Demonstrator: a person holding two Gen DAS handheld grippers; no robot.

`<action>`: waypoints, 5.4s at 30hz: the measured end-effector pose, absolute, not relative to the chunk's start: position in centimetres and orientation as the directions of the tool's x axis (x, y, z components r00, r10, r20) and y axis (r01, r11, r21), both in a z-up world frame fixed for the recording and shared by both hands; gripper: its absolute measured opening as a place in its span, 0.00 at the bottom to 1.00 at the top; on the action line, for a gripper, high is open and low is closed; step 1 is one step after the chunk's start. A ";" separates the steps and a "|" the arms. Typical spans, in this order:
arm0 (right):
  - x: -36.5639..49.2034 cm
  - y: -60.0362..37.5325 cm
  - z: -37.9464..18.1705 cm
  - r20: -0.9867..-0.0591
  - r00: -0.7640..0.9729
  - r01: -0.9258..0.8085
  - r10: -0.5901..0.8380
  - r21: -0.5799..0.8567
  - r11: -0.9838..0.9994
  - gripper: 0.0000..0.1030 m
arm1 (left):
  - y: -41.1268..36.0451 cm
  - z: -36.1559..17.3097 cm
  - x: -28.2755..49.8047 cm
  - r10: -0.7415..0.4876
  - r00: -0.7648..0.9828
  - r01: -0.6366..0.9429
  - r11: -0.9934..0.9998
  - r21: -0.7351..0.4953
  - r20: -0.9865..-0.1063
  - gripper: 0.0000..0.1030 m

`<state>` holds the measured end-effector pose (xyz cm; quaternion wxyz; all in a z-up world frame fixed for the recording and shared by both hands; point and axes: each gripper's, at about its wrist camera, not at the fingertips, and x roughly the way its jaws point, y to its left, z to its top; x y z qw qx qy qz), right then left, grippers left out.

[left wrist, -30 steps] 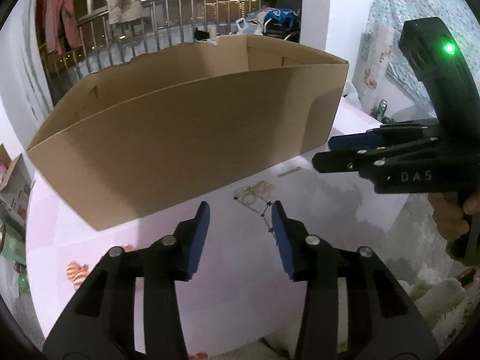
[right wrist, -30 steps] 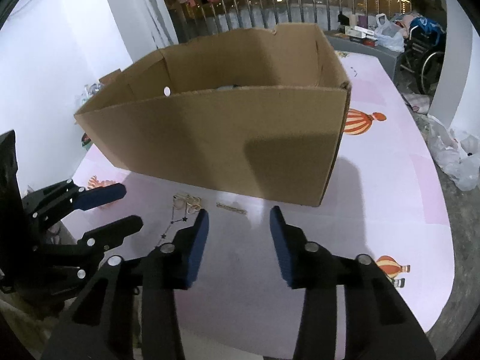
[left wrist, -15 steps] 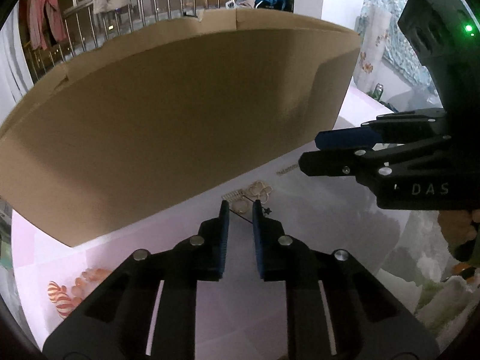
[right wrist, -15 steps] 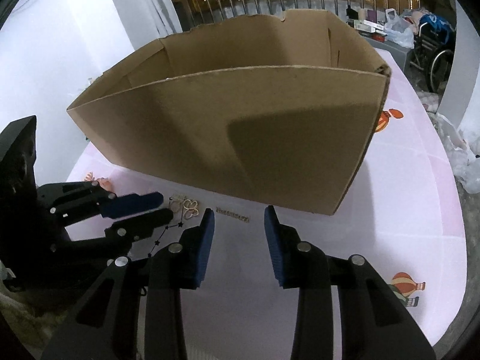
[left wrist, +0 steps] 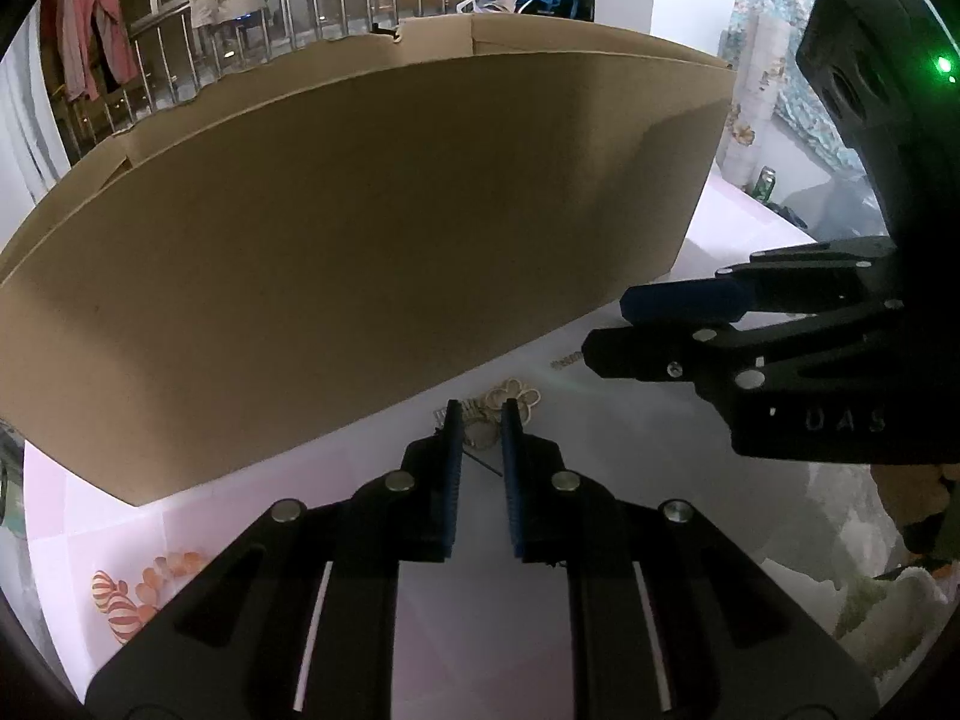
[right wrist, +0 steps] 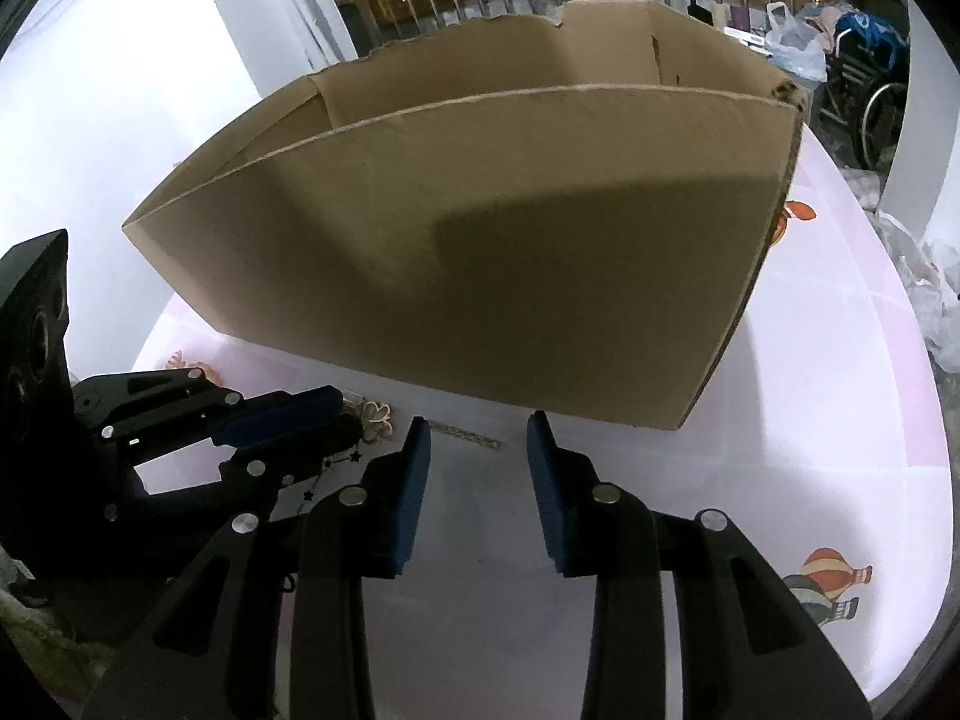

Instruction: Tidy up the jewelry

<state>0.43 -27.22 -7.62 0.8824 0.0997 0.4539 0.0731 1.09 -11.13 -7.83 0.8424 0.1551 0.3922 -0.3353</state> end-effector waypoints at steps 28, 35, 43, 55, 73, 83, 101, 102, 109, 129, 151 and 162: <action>0.4 -26.8 -7.6 -0.794 0.565 -0.044 0.226 0.244 0.969 0.25 | -9.4 -7.9 0.8 -0.413 0.487 0.642 0.767 -0.006 -0.770 0.09; 0.6 -25.6 -7.5 -0.788 0.590 -0.038 0.176 0.190 0.981 0.25 | -9.2 -8.0 0.6 -0.418 0.486 0.641 0.768 -0.012 -0.767 0.09; 0.5 -24.6 -7.5 -0.789 0.609 0.020 0.081 0.117 0.993 0.25 | -9.1 -8.1 0.7 -0.421 0.485 0.641 0.768 -0.016 -0.766 0.09; 0.7 -24.2 -7.4 -0.802 0.596 0.028 0.041 0.072 0.997 0.04 | -9.1 -8.0 0.7 -0.427 0.483 0.644 0.764 -0.020 -0.764 0.09; -1.0 -27.3 -5.0 -0.769 0.629 0.080 0.117 0.213 0.974 0.03 | -9.0 -8.0 0.9 -0.431 0.485 0.647 0.762 -0.019 -0.761 0.09; -0.6 -27.5 -3.9 -0.738 0.665 0.079 0.115 0.223 0.972 0.03 | -9.1 -7.7 0.8 -0.436 0.489 0.641 0.767 -0.028 -0.756 0.04; -1.5 -26.6 -3.9 -0.726 0.670 0.052 0.156 0.255 0.965 0.03 | -9.2 -6.9 -0.4 -0.428 0.524 0.630 0.777 -0.003 -0.736 0.13; -1.5 -26.5 -3.9 -0.726 0.669 0.050 0.159 0.257 0.965 0.03 | -9.3 -6.9 -0.3 -0.424 0.525 0.626 0.780 -0.003 -0.738 0.14; -1.4 -26.2 -4.3 -0.729 0.661 0.041 0.175 0.267 0.963 0.03 | -9.5 -7.8 1.0 -0.385 0.509 0.587 0.810 -0.017 -0.769 0.14; -0.8 -26.6 -4.8 -0.734 0.654 0.044 0.184 0.280 0.959 0.03 | -10.5 -8.0 1.9 -0.386 0.511 0.604 0.797 0.001 -0.768 0.03; -1.5 -26.8 -3.8 -0.705 0.685 0.028 0.186 0.281 0.959 0.03 | -9.3 -6.3 0.9 -0.439 0.521 0.599 0.799 -0.053 -0.732 0.00; -2.1 -26.3 -0.8 -0.645 0.737 -0.024 0.200 0.271 0.962 0.03 | -7.0 -1.4 -0.1 -0.480 0.584 0.584 0.809 -0.071 -0.655 0.00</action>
